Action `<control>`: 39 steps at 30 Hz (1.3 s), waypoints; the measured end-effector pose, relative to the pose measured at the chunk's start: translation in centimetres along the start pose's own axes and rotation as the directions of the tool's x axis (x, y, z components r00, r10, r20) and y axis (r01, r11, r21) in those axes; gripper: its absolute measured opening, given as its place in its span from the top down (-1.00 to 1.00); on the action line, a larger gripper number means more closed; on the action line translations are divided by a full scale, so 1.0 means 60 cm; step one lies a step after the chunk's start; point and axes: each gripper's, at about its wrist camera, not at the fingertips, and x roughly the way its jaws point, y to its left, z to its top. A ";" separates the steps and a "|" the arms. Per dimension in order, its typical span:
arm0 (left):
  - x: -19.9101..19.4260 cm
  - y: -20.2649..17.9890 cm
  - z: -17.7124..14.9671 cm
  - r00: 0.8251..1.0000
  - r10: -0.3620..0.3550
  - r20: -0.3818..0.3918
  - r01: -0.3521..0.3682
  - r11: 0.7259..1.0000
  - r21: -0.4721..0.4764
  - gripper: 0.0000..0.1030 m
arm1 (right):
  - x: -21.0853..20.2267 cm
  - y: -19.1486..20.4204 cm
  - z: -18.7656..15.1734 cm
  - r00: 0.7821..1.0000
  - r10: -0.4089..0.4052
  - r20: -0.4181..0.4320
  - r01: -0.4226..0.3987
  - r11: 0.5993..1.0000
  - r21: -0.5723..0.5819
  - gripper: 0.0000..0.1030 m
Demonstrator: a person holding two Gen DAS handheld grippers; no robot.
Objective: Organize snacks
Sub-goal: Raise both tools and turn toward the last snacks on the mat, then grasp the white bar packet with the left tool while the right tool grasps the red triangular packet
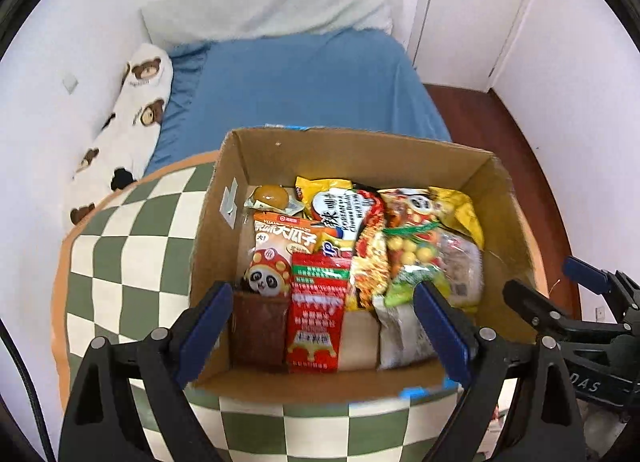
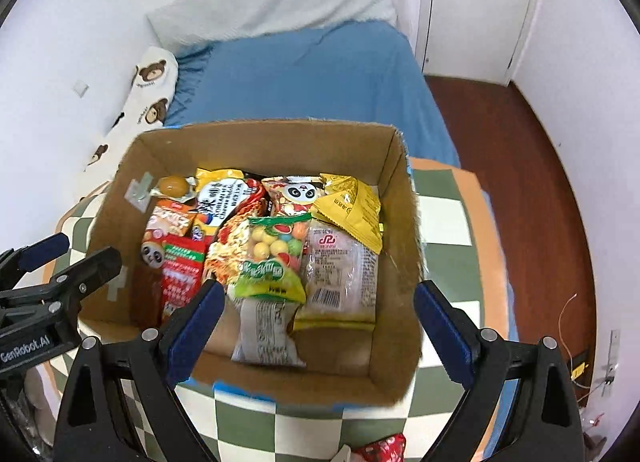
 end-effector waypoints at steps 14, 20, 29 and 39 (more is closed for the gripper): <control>-0.155 -0.004 -0.103 0.983 0.014 0.181 -0.011 1.000 -0.017 -0.80 | -0.187 0.014 -0.114 0.980 -0.021 0.196 0.027 0.999 -0.030 -0.89; -0.189 -0.007 -0.143 0.978 0.015 0.208 -0.011 1.000 -0.023 -0.79 | -0.232 0.012 -0.155 0.976 0.009 0.215 -0.009 1.000 -0.005 -0.89; -0.136 -0.050 -0.225 0.990 0.038 0.138 -0.046 0.998 0.053 -0.79 | -0.176 -0.065 -0.266 0.994 0.099 0.037 -0.103 0.984 0.144 -0.89; 0.122 -0.139 -0.351 0.863 -0.313 -0.396 0.252 0.947 -0.199 -0.79 | -0.045 -0.256 -0.465 0.978 0.069 -0.194 0.018 0.910 0.413 -0.30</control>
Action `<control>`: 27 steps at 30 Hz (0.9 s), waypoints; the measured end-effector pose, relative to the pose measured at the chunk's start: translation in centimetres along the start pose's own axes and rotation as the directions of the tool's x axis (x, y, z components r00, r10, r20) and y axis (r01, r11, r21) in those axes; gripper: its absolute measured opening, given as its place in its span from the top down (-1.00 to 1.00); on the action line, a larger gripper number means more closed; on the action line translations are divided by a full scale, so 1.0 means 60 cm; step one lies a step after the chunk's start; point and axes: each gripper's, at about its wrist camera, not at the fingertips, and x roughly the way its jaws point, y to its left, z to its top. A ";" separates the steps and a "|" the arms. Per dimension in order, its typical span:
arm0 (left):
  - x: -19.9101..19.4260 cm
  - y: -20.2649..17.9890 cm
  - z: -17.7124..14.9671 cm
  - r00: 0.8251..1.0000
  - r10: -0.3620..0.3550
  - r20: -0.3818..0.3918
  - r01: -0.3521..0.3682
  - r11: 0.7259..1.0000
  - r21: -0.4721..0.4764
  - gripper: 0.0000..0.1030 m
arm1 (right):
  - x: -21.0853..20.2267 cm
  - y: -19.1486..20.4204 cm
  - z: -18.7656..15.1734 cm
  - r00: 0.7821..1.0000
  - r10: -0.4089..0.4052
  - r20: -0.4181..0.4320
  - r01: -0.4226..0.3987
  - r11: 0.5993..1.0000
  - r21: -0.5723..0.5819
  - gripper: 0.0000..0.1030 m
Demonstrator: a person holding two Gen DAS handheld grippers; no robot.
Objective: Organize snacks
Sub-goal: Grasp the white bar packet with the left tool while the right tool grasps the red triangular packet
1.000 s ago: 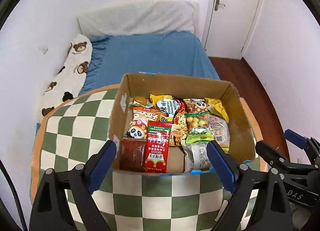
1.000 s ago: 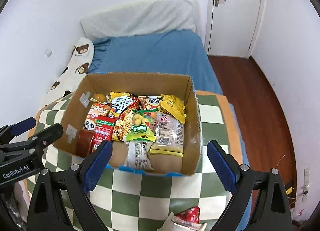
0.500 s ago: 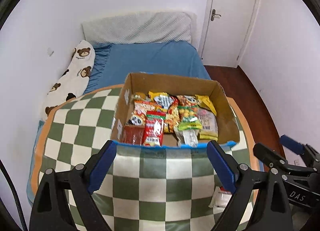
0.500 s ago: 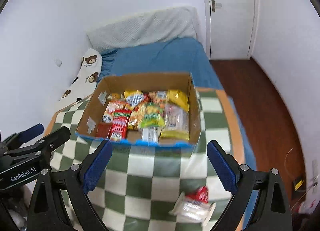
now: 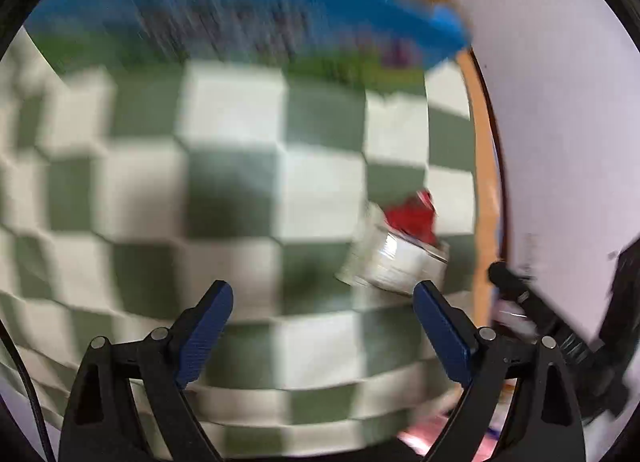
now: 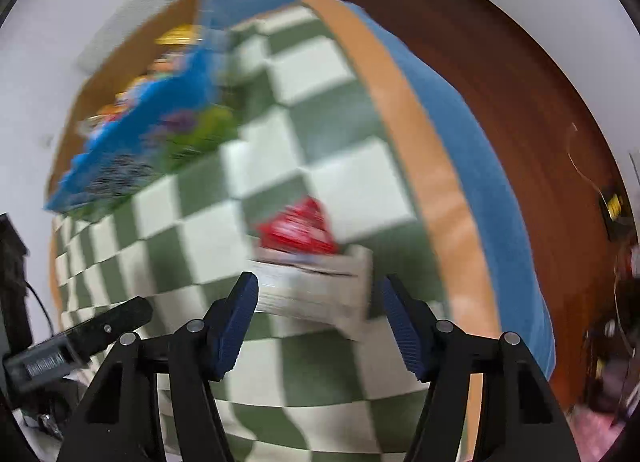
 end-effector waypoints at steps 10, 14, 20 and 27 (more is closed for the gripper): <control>0.185 -0.062 0.034 0.949 -0.212 -0.233 0.115 0.922 -0.369 -0.76 | 0.049 -0.107 -0.020 0.995 -0.100 0.000 0.099 0.991 0.091 -0.30; 0.197 -0.087 0.027 0.964 -0.145 -0.222 0.060 0.935 -0.349 -0.75 | 0.048 -0.119 -0.026 0.997 -0.083 0.004 0.082 0.992 0.099 -0.30; 0.182 -0.116 0.001 0.973 -0.028 -0.229 0.000 0.993 -0.121 -0.03 | 0.040 -0.111 -0.019 0.998 -0.058 0.007 0.057 0.996 0.072 -0.30; 0.159 -0.100 -0.015 0.970 0.024 -0.242 -0.025 1.000 -0.001 0.12 | 0.065 -0.069 0.017 1.000 -0.003 -0.025 0.004 1.000 0.017 -0.30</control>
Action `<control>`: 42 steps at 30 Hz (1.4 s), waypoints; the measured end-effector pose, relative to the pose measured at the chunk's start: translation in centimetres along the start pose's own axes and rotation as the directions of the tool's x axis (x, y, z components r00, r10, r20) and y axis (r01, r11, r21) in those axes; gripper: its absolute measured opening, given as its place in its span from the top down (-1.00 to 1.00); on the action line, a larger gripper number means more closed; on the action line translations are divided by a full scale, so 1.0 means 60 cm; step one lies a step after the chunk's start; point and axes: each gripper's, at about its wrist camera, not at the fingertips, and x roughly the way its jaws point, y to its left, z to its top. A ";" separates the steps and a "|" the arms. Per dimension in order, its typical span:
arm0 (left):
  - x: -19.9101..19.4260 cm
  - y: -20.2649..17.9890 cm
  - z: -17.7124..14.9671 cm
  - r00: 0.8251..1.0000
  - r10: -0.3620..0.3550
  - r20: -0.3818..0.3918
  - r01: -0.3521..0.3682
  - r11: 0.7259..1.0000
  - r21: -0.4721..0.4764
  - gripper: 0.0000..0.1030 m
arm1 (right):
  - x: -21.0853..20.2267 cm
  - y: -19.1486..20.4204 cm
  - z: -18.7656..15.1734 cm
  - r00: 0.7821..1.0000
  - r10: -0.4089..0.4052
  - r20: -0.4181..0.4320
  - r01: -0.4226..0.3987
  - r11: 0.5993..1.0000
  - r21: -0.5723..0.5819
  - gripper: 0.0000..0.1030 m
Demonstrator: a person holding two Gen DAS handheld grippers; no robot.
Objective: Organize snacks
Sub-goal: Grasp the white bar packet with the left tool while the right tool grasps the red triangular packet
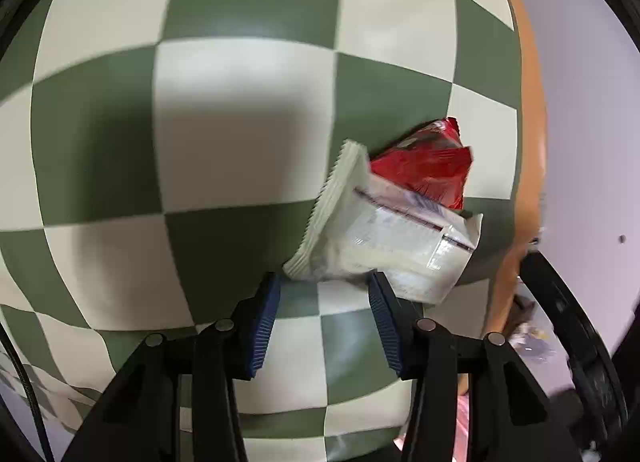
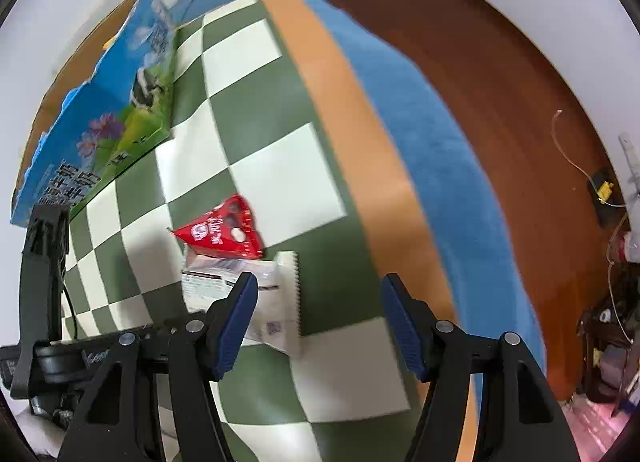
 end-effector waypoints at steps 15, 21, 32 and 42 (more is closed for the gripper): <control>-0.047 0.031 -0.028 0.979 -0.198 0.037 0.201 0.955 -0.216 -0.32 | 0.091 0.086 -0.077 0.911 0.314 -0.268 -0.334 0.942 -0.030 -0.20; 0.002 -0.009 -0.006 0.995 -0.096 -0.011 0.093 0.978 -0.186 -0.33 | 0.035 0.050 -0.042 0.975 0.193 -0.112 -0.199 0.979 -0.045 -0.34; -0.027 -0.025 -0.032 0.976 0.206 0.068 -0.210 0.975 0.076 -0.07 | 0.097 0.021 0.071 0.923 0.382 -0.043 -0.345 0.872 0.346 -0.35; -0.028 0.017 -0.006 0.998 0.063 -0.021 -0.063 0.997 -0.038 -0.11 | 0.155 0.173 0.082 0.974 0.155 -0.166 -0.160 0.987 -0.018 -0.11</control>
